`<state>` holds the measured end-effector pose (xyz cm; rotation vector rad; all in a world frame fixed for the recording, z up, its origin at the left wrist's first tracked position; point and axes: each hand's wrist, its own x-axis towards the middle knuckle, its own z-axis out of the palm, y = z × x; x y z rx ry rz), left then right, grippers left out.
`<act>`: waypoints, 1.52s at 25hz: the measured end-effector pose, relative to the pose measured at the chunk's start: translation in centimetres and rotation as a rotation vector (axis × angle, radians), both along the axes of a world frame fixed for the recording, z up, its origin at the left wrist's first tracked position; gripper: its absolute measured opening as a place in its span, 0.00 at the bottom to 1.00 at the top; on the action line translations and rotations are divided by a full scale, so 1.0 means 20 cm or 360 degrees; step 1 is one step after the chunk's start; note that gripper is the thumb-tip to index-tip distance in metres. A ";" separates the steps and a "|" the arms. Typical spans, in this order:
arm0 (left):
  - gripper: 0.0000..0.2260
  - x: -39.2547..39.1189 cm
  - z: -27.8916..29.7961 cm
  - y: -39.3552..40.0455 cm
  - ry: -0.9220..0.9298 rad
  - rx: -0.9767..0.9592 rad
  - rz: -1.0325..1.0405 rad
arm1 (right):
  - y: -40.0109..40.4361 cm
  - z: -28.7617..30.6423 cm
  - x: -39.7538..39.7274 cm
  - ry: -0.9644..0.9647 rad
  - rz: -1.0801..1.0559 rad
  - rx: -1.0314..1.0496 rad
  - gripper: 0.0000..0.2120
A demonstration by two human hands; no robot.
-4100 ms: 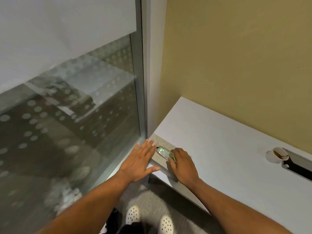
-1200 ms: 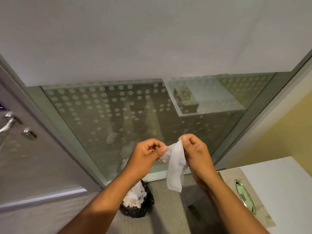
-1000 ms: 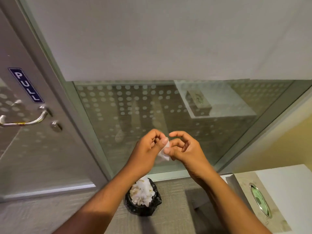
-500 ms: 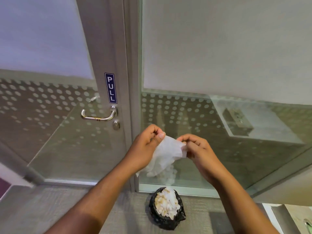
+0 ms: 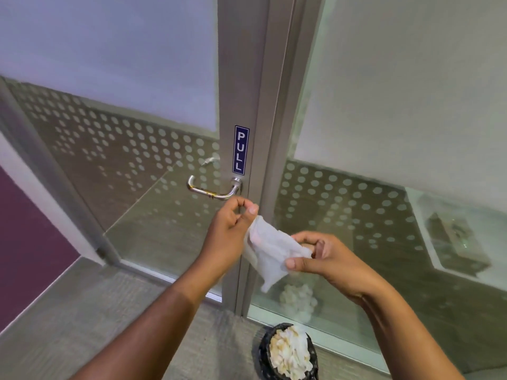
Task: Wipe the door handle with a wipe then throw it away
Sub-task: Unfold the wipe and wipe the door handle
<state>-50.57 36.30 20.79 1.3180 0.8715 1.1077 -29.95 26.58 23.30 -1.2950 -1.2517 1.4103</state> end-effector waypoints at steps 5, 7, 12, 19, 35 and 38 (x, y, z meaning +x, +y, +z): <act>0.08 -0.13 0.00 0.06 0.0108 -0.0100 0.0253 | 0.17 0.00 -0.07 0.0486 -0.0231 0.0071 0.09; 0.08 -0.17 0.02 0.06 0.0008 -0.0225 0.0217 | 0.23 -0.01 -0.11 0.0469 -0.0270 0.0114 0.12; 0.19 -0.35 0.01 0.08 -0.0224 -0.0646 -0.0223 | 0.33 -0.04 -0.23 0.0606 -0.0263 0.0078 0.25; 0.17 -0.62 -0.02 0.39 0.0131 -0.0345 -0.0140 | 0.50 0.00 -0.40 0.0305 -0.0328 0.0178 0.45; 0.05 -0.86 -0.05 0.94 0.0914 0.0414 -0.0313 | 0.74 -0.07 -0.67 -0.0859 -0.0889 0.0128 0.06; 0.05 -0.78 -0.05 1.04 0.0998 0.0438 -0.0198 | 0.84 -0.08 -0.70 -0.0775 -0.1012 0.0085 0.07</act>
